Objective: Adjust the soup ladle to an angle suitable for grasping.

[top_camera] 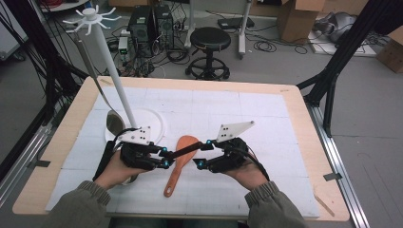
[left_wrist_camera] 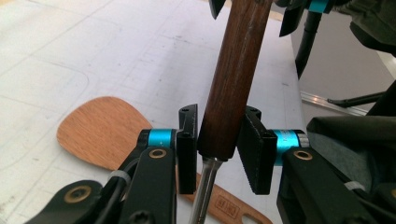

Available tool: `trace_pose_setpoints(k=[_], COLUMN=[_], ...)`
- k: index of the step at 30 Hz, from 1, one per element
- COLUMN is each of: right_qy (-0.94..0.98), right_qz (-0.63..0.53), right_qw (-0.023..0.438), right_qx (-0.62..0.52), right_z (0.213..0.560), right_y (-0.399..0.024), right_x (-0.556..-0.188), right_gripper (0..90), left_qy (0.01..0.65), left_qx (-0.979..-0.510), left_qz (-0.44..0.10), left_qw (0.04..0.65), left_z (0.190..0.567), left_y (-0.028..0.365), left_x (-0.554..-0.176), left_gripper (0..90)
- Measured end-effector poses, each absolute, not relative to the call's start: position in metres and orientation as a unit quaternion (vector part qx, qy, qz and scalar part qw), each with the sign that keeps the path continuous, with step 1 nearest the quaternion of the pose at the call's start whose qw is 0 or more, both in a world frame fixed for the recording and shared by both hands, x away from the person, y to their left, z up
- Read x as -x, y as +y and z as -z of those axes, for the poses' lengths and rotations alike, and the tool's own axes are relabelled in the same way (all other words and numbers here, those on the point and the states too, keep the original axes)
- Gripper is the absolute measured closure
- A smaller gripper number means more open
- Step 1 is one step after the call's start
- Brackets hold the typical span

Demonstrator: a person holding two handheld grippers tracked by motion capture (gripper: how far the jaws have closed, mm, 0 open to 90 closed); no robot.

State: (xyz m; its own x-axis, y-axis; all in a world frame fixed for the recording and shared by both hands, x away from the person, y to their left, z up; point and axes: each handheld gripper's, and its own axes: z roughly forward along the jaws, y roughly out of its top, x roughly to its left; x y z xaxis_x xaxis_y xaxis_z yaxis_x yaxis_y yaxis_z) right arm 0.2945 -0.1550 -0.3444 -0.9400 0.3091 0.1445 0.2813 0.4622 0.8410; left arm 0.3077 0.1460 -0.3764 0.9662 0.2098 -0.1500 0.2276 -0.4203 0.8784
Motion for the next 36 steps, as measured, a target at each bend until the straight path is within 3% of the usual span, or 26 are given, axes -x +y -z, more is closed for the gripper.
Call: trace_pose_setpoints(k=[12,25,36], right_qy=[0.828,0.813,0.804], right_qz=[-0.527,-0.543,-0.562], right_qw=[0.024,0.028,-0.02], right_qx=[-0.19,-0.207,-0.192], right_z=[0.324,0.308,0.307], right_y=[-0.146,-0.136,-0.138], right_x=[-0.297,-0.307,-0.315], right_gripper=[46.1,63.4,71.6], left_qy=[0.132,0.139,0.13], left_qx=[-0.824,-0.824,-0.826], left_qz=[-0.012,-0.03,0.0], left_qw=[0.551,0.548,0.549], left_z=[0.358,0.357,0.355], left_y=[0.136,0.129,0.129], left_x=[-0.313,-0.313,-0.316], left_gripper=[72.0,72.6,67.6])
